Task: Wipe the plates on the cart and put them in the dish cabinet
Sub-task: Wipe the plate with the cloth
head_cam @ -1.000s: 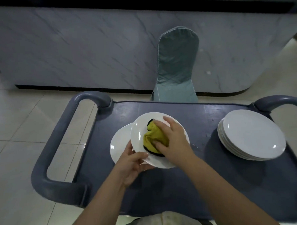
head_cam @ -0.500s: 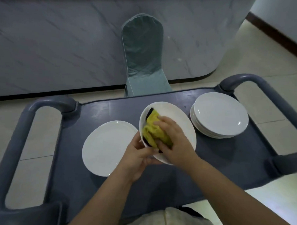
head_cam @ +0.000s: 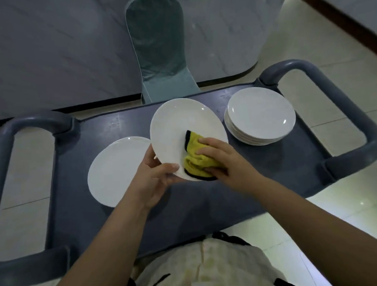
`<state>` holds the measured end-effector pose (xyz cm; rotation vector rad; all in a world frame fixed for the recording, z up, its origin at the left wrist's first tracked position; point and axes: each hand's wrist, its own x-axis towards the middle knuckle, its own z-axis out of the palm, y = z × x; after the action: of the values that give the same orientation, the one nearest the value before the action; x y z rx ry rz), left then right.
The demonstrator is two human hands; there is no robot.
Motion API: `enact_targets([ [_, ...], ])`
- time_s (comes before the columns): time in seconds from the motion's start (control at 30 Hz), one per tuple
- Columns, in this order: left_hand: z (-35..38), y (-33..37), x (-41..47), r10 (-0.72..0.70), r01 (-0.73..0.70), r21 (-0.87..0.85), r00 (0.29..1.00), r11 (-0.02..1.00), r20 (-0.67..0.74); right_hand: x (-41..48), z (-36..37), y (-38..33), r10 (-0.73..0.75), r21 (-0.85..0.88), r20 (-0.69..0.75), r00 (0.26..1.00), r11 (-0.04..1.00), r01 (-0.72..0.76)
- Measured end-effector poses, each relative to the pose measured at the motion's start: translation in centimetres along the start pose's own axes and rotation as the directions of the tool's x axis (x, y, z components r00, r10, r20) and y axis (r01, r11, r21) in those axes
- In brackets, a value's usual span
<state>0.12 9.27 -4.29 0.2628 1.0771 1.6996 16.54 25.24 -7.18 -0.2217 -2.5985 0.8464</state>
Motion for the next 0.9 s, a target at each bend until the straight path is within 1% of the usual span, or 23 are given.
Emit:
enact_targets([
  [0.03, -0.1, -0.2, -0.1, -0.005, 0.005, -0.011, 1.0, 1.0, -0.007, -0.3, -0.6, 1.2, 0.021, -0.03, -0.001, 1.0, 0.999, -0.021],
  [0.07, -0.1, -0.6, -0.2, -0.013, 0.013, -0.017, 1.0, 1.0, -0.007, 0.1, -1.0, 2.1, 0.069, -0.06, -0.04, 0.997, 0.996, -0.071],
  [0.13, 0.2, -1.3, -0.2, -0.033, 0.033, -0.015, 0.999, 0.999, 0.009, 2.8, -1.2, 2.8, 0.189, -0.089, -0.191, 0.963, 0.974, -0.209],
  [0.17, 0.4, -1.5, -0.2, -0.044, 0.044, -0.014, 0.999, 0.999, 0.015, 4.6, -1.0, 2.2, 0.232, -0.06, -0.268, 0.935, 0.965, -0.257],
  [0.2, 0.6, -1.5, -0.1, -0.046, 0.047, -0.019, 0.999, 0.999, 0.017, 6.2, -0.6, 1.1, 0.255, -0.004, -0.322, 0.912, 0.963, -0.271],
  [0.23, 0.7, -1.2, -0.1, -0.038, 0.039, -0.027, 0.999, 0.999, 0.019, 7.3, -0.2, -0.3, 0.251, 0.056, -0.336, 0.908, 0.967, -0.247],
  [0.27, 0.6, -1.0, 0.0, -0.023, 0.024, -0.031, 0.999, 0.999, 0.027, 7.5, 0.3, -1.5, 0.217, 0.099, -0.297, 0.93, 0.976, -0.196],
  [0.33, 0.0, -0.5, 0.0, 0.01, -0.009, -0.032, 1.0, 0.999, 0.025, 5.5, 1.2, -2.5, 0.101, 0.113, -0.106, 0.989, 0.99, -0.089],
  [0.37, -0.5, -0.4, -0.1, 0.019, -0.019, -0.043, 1.0, 0.999, 0.006, 3.8, 1.3, -2.2, 0.057, 0.104, -0.01, 0.998, 0.993, -0.055],
  [0.4, -0.9, -0.5, -0.2, 0.02, -0.021, -0.056, 1.0, 0.998, -0.016, 2.0, 1.0, -1.4, 0.036, 0.084, 0.048, 0.998, 0.996, -0.04],
  [0.43, -1.1, -0.6, -0.3, 0.013, -0.015, -0.061, 0.999, 0.998, -0.035, 0.8, 0.3, -0.3, 0.032, 0.053, 0.063, 0.998, 0.998, -0.035],
  [0.47, -1.1, -0.8, -0.4, 0.001, -0.004, -0.057, 0.999, 0.998, -0.042, 0.3, -0.5, 1.2, 0.053, 0.018, 0.037, 0.998, 0.998, -0.054],
  [0.5, -1.0, -1.2, -0.5, -0.014, 0.012, -0.048, 0.999, 0.999, -0.037, 0.5, -1.1, 2.4, 0.103, -0.02, -0.016, 0.995, 0.994, -0.103],
  [0.57, -0.4, -1.9, -0.6, -0.039, 0.039, -0.016, 0.999, 0.999, 0.002, 2.8, -1.2, 3.4, 0.213, -0.067, -0.191, 0.958, 0.971, -0.229],
  [0.6, -0.1, -2.2, -0.5, -0.047, 0.047, -0.003, 0.999, 0.999, 0.023, 4.5, -0.7, 2.8, 0.243, -0.056, -0.269, 0.932, 0.962, -0.267],
  [0.63, 0.1, -2.3, -0.4, -0.049, 0.049, 0.001, 0.998, 0.999, 0.035, 6.0, 0.2, 1.6, 0.249, -0.022, -0.306, 0.919, 0.963, -0.269],
  [0.67, 0.1, -2.3, -0.4, -0.045, 0.045, -0.001, 0.998, 0.999, 0.041, 6.9, 1.2, 0.1, 0.232, 0.018, -0.294, 0.927, 0.971, -0.237],
  [0.73, -0.4, -2.1, -0.2, -0.025, 0.026, -0.007, 0.998, 1.0, 0.055, 6.0, 2.9, -2.1, 0.121, 0.051, -0.165, 0.979, 0.992, -0.114],
  [0.77, -0.9, -2.0, -0.2, -0.018, 0.019, -0.017, 0.999, 1.0, 0.043, 4.4, 3.3, -2.3, 0.052, 0.055, -0.096, 0.994, 0.997, -0.047],
  [0.8, -1.3, -1.9, -0.2, -0.015, 0.016, -0.029, 1.0, 0.999, 0.02, 2.4, 3.3, -1.7, 0.015, 0.06, -0.043, 0.999, 0.998, -0.012],
  [0.83, -1.7, -1.9, -0.3, -0.018, 0.017, -0.034, 1.0, 0.999, -0.011, 0.3, 3.0, -0.8, 0.017, 0.052, -0.014, 1.0, 0.999, -0.016],
  [0.87, -1.9, -2.0, -0.3, -0.023, 0.022, -0.028, 0.999, 0.999, -0.033, -1.5, 2.5, 0.2, 0.05, 0.031, -0.02, 0.999, 0.998, -0.05],
  [0.9, -1.9, -2.2, -0.5, -0.028, 0.028, -0.013, 0.999, 1.0, -0.035, -2.6, 2.1, 1.3, 0.117, 0.008, -0.056, 0.992, 0.993, -0.117],
])
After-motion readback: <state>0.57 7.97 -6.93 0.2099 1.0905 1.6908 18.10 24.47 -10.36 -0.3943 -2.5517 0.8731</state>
